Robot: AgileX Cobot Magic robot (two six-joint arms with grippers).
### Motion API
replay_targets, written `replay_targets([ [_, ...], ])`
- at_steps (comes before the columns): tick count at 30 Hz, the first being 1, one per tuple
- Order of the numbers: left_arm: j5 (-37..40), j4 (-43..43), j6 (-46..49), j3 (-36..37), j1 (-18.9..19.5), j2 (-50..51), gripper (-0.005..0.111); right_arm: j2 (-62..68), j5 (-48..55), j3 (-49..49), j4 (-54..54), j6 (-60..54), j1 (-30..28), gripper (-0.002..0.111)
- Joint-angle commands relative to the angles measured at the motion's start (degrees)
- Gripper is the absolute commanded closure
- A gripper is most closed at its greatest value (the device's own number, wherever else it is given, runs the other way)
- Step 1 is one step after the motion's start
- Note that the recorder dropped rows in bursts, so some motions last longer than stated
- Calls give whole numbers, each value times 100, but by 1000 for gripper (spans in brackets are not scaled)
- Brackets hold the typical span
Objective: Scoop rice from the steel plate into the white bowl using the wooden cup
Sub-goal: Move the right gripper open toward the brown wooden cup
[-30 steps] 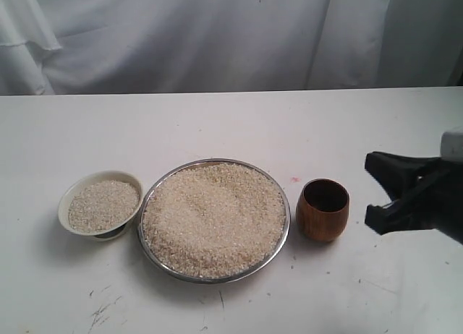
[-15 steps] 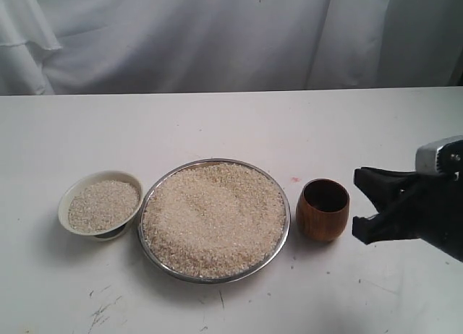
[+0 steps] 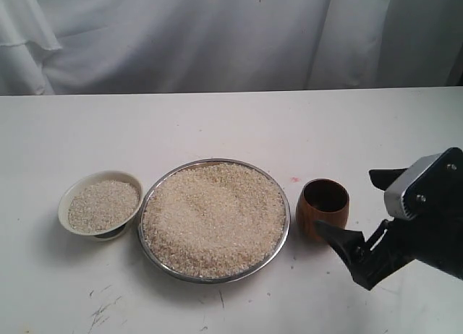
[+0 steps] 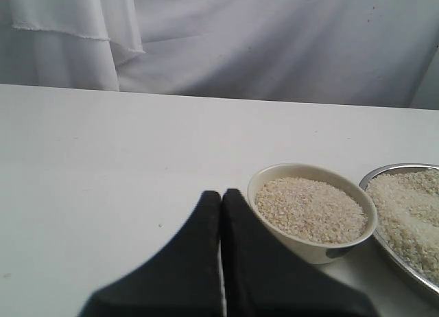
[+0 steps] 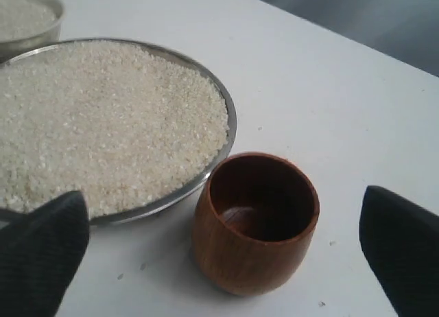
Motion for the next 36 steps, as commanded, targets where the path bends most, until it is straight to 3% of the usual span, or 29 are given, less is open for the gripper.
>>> replay_targets([
  [1,-36,-4,-18,26,-9,-29,107,8,138,18,-199,-170,3,6],
  [6,-36,-4,-18,26,-9,-29,107,61,174,69,321,-455,3,6],
  [11,-36,-4,-18,26,-9,-29,107,656,-804,282,897,-866,-168,6],
  [20,-36,-4,-18,26,-9,-29,107,2205,-2493,291,849,-749,-536,6],
  [31,-36,-4,-18,26,-9,-29,107,3110,-2974,60,923,-979,-622,6],
  [36,-36,-4,-18,26,-9,-29,107,3658,-2997,-604,96,-459,-861,6],
])
